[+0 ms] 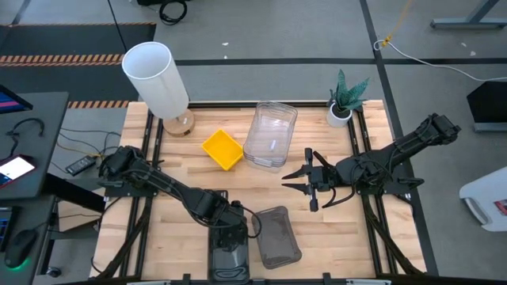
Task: Stack baskets by color
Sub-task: Stack the left black bin on top of the middle black bin
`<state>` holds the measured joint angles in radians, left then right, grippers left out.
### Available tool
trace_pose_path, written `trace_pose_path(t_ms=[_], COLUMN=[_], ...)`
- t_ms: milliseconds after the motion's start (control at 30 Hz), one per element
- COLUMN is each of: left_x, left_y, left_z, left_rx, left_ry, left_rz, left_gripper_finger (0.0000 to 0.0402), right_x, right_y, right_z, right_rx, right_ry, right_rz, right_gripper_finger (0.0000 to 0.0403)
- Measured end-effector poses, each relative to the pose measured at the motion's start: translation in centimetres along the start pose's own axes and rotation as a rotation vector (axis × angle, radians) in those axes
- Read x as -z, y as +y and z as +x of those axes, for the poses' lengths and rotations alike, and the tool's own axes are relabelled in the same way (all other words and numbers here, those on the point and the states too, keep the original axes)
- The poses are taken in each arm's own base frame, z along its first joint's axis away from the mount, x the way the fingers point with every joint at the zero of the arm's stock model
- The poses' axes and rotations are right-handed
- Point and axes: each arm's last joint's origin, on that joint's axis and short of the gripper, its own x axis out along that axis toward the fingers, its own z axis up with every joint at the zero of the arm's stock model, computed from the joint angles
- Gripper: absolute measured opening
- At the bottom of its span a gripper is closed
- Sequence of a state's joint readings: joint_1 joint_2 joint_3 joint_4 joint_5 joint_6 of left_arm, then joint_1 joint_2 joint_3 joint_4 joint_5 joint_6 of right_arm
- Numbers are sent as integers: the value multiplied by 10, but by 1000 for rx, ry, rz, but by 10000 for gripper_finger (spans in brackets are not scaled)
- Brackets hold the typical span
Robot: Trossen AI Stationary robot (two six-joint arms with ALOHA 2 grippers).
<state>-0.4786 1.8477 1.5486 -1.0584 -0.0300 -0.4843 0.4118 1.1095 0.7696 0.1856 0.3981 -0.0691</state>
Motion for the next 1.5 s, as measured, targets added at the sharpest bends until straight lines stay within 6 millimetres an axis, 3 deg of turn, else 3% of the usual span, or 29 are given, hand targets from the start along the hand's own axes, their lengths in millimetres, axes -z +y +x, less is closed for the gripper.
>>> trace_pose_path(t_ms=[300,733,1033,1500], left_x=[-6,-13,-10,-8], left_y=[-3,0,12,47], left_z=[2,31,49,42], left_rx=[-25,-69,-206,-500], left_ry=[-80,-27,70,141], left_rz=[1,48,55,105], left_gripper_finger=[173,210,165,124], right_x=[0,5,5,5], right_y=[0,1,1,1], right_z=[0,1,1,1], right_rx=[-1,-10,-8,-9], right_ry=[1,1,-1,-1], right_rz=[11,21,22,22], right_gripper_finger=[83,83,83,83])
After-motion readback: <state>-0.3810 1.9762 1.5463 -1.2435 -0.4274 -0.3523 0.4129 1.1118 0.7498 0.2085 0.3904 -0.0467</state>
